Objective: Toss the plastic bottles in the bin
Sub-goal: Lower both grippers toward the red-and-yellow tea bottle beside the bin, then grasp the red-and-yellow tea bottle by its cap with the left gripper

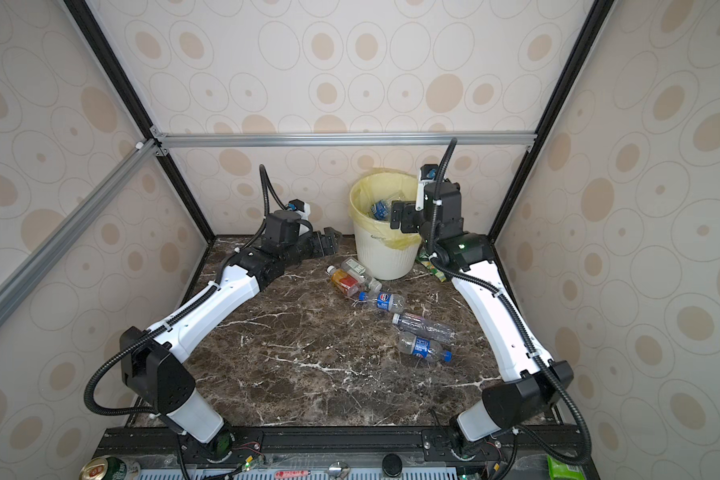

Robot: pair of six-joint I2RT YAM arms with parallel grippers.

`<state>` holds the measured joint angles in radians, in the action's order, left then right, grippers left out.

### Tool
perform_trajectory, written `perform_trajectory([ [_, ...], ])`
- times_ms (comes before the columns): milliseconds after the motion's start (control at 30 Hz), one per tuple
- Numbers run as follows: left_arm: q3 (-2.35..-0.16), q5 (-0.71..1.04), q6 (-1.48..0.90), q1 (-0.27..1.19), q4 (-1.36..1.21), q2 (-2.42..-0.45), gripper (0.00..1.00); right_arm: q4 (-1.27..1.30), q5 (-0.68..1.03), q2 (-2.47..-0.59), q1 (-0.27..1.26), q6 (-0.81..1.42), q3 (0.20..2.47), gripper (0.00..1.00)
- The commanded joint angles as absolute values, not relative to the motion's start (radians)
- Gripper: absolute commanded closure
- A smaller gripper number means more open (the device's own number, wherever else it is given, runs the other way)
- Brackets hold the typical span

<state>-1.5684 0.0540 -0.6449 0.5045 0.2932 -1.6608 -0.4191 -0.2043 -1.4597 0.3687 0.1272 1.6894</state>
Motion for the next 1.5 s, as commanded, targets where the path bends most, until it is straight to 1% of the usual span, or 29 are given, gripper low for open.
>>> perform_trajectory([
  [0, -1.546, 0.070, -0.788, 0.475, 0.302, -1.699, 0.01, -0.358, -0.194, -1.384, 0.395, 0.145, 1.556, 0.00],
  [167, -1.482, 0.212, -0.889, 0.415, 0.240, -1.755, 0.01, -0.311, -0.213, -1.298, 0.452, 0.148, 1.355, 0.00],
  [267, -1.418, 0.359, -0.920, 0.358, 0.140, -1.806, 0.01, -0.285, -0.208, -1.274, 0.482, 0.178, 1.264, 0.00],
  [367, -1.346, 0.429, -0.971, 0.323, 0.016, -1.846, 0.01, -0.267, -0.194, -1.272, 0.507, 0.205, 1.205, 0.00],
  [567, -1.378, 0.452, -0.993, 0.315, -0.030, -1.957, 0.01, -0.253, -0.202, -1.343, 0.580, 0.221, 1.168, 0.00],
  [800, -1.431, 0.486, -1.052, 0.306, -0.083, -2.074, 0.01, -0.208, -0.179, -1.385, 0.618, 0.278, 1.131, 0.00],
  [967, -1.435, 0.511, -1.115, 0.292, -0.173, -2.136, 0.01, -0.207, -0.164, -1.403, 0.632, 0.287, 1.131, 0.00],
  [1333, -1.512, 0.509, -1.151, 0.284, -0.181, -2.237, 0.01, -0.198, -0.172, -1.421, 0.638, 0.277, 1.129, 0.00],
  [1467, -1.518, 0.518, -1.185, 0.280, -0.219, -2.271, 0.08, -0.200, -0.154, -1.448, 0.639, 0.266, 1.153, 0.00],
])
